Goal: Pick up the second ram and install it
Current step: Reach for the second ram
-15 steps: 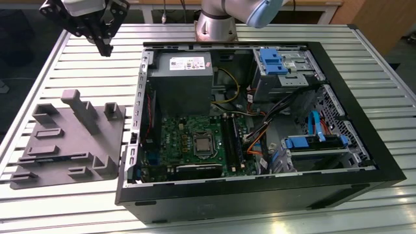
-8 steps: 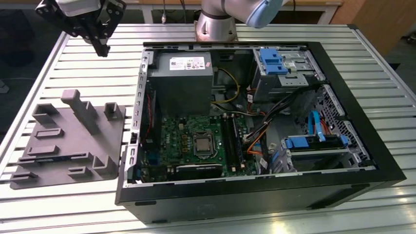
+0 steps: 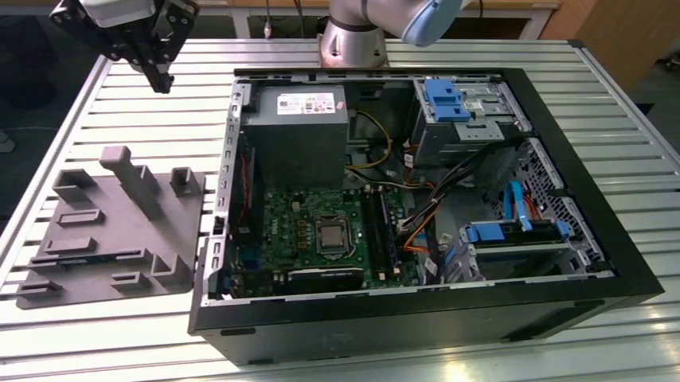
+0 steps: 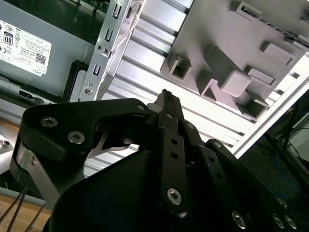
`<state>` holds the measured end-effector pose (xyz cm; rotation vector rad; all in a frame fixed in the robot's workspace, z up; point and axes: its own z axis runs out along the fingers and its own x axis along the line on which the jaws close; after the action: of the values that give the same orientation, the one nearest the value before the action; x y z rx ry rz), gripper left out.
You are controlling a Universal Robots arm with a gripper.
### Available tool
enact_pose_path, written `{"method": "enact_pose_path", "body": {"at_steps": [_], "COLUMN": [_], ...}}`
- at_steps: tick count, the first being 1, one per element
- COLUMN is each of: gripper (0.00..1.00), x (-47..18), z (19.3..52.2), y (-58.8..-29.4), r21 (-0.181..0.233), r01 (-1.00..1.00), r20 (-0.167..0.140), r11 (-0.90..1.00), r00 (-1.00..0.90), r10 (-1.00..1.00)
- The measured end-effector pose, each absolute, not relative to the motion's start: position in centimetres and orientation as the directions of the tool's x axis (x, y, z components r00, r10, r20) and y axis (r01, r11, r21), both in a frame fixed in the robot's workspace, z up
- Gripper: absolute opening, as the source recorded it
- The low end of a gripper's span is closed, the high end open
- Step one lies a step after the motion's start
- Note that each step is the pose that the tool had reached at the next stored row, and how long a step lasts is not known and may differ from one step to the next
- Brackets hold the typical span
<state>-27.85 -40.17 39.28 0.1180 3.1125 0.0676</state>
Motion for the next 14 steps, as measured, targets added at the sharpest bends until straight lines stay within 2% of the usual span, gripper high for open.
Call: {"method": "enact_pose_path", "body": {"at_steps": [14], "gripper": [0.11], "x": [-29.0], "z": [39.3], "y": [-40.2], "r21": [0.044], "r01": [0.075], "r20": [-0.025], "r11": [0.996], "r00": [-0.997], "r10": [0.076]}}
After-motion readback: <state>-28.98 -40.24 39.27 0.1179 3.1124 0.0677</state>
